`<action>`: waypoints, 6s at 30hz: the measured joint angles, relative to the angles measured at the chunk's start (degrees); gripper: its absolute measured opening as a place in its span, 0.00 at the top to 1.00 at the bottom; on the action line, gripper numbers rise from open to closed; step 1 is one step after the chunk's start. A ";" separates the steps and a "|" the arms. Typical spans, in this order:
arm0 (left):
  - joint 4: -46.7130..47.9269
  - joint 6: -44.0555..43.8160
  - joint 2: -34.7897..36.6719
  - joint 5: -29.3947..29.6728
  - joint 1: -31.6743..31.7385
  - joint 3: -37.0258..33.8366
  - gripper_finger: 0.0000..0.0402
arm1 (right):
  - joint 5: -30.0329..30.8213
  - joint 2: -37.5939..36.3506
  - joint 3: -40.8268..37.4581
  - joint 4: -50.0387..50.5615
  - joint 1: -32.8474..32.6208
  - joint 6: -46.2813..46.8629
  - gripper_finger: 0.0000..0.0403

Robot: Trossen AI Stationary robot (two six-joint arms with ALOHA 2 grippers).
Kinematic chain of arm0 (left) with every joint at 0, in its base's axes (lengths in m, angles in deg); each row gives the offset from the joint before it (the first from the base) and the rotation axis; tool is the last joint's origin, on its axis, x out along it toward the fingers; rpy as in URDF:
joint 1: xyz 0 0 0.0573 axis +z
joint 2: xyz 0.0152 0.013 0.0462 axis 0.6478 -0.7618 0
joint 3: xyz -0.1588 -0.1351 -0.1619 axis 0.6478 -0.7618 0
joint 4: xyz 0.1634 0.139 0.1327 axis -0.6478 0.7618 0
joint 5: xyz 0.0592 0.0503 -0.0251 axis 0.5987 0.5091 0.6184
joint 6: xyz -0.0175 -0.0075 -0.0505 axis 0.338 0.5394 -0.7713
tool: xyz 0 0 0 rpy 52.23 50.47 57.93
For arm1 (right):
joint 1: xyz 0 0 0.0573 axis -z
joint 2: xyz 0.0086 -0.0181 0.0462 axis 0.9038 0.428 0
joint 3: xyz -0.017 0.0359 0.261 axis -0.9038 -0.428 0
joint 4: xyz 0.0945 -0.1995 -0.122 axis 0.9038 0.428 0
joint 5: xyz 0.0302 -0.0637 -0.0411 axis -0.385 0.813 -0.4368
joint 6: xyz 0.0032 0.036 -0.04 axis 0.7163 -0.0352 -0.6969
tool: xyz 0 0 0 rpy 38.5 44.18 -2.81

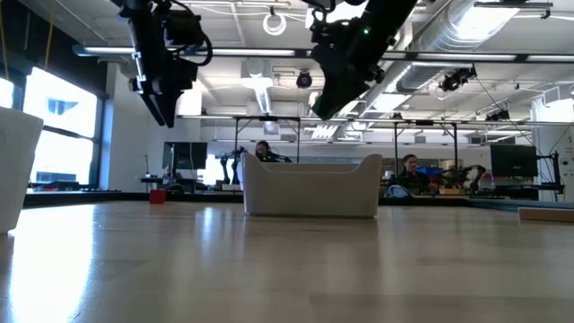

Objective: Sort & place blocks by color
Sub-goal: Put the green cube block into the top white bin, then put the red cube block into the transparent bin

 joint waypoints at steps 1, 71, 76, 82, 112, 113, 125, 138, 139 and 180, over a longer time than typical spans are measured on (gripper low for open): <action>0.00 0.66 0.00 -0.47 0.24 0.00 0.51 | -0.12 0.04 0.00 -0.10 0.32 0.01 0.74; -1.57 3.81 -11.30 -4.31 2.42 -0.02 0.51 | -11.61 10.58 0.02 0.15 1.19 4.11 0.61; -1.58 3.76 -11.29 -4.27 2.41 -0.02 0.51 | -7.06 10.58 0.02 0.16 0.82 4.09 0.51; -2.48 3.47 -11.28 -3.83 2.42 -0.02 0.51 | -7.61 10.58 0.02 0.17 0.84 4.11 0.45; -3.20 -2.24 -22.82 -1.62 3.88 0.00 0.45 | -10.54 10.54 0.02 1.11 0.82 4.50 0.49; -3.28 -2.19 -23.31 -0.94 3.89 -0.01 0.45 | -10.54 10.54 0.02 1.11 0.82 4.50 0.49; -3.45 1.90 -25.46 1.53 5.10 -0.01 0.45 | -10.54 10.54 0.02 1.08 0.82 4.50 0.49; -3.57 6.86 -25.46 -3.27 8.54 -0.01 0.45 | -10.54 10.49 0.02 1.04 0.82 4.52 0.49; -3.82 7.25 -25.46 -3.35 8.54 0.00 0.45 | -10.53 10.49 0.02 1.02 0.82 4.52 0.49; -7.10 9.80 -28.82 -2.30 8.44 0.04 0.45 | -13.37 10.49 0.02 -0.18 0.82 5.62 0.49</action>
